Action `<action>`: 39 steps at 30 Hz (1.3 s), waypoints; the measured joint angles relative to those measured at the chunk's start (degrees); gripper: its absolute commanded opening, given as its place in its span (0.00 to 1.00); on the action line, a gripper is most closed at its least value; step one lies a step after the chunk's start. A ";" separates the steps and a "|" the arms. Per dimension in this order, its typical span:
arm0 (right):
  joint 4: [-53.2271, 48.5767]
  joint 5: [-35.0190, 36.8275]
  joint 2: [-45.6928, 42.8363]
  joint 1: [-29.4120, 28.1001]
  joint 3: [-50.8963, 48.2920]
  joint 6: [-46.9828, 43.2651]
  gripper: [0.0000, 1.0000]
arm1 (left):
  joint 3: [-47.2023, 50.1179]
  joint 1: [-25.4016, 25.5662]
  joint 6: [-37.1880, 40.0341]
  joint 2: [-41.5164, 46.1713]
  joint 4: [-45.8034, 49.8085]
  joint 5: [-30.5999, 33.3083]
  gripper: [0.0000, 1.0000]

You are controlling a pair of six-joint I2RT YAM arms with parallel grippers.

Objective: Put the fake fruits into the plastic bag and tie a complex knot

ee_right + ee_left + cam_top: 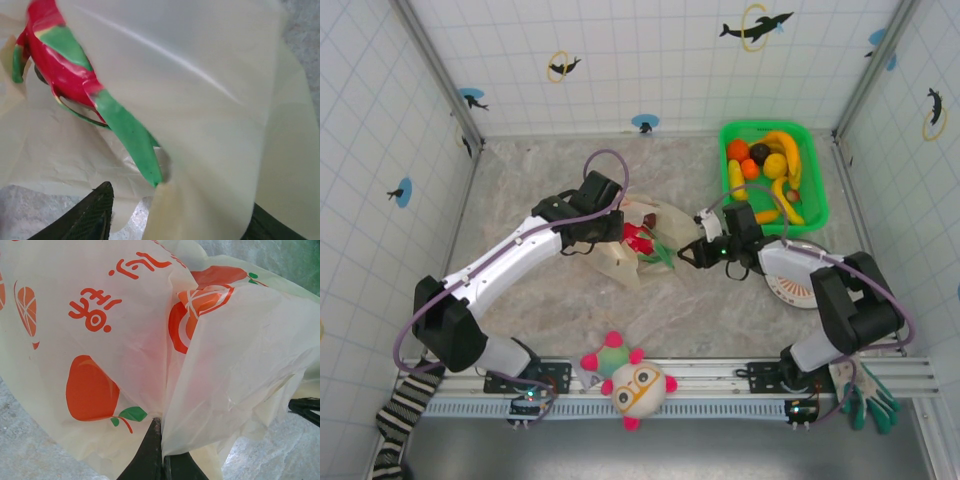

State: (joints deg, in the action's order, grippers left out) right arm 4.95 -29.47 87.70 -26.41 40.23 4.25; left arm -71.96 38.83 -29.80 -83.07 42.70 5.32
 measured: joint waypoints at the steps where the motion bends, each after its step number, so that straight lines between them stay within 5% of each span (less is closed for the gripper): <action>1: 0.20 -0.26 0.02 -0.22 0.02 0.44 0.26 | 0.00 0.00 0.00 0.00 0.00 0.00 0.00; 4: 0.63 -1.88 -0.02 -0.48 0.55 1.86 0.00 | 0.00 -0.24 0.07 0.00 0.00 -0.17 0.00; 18: 7.15 -13.57 -12.74 -0.52 7.74 17.46 0.00 | -2.64 -6.54 4.57 0.24 -0.68 -6.69 0.12; 30: 14.88 -12.61 -9.66 -2.01 22.34 28.55 0.00 | -11.02 -18.40 11.34 0.85 -1.03 -14.82 0.59; 39: 14.91 -9.97 -8.44 -2.14 22.34 29.79 0.00 | -5.22 -19.12 10.71 18.23 1.36 -12.41 0.62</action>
State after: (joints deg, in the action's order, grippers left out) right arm 19.86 -39.44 79.26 -28.56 62.57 34.04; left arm -77.19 19.70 -19.09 -64.84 44.05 -7.09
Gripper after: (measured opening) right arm 0.056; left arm 0.624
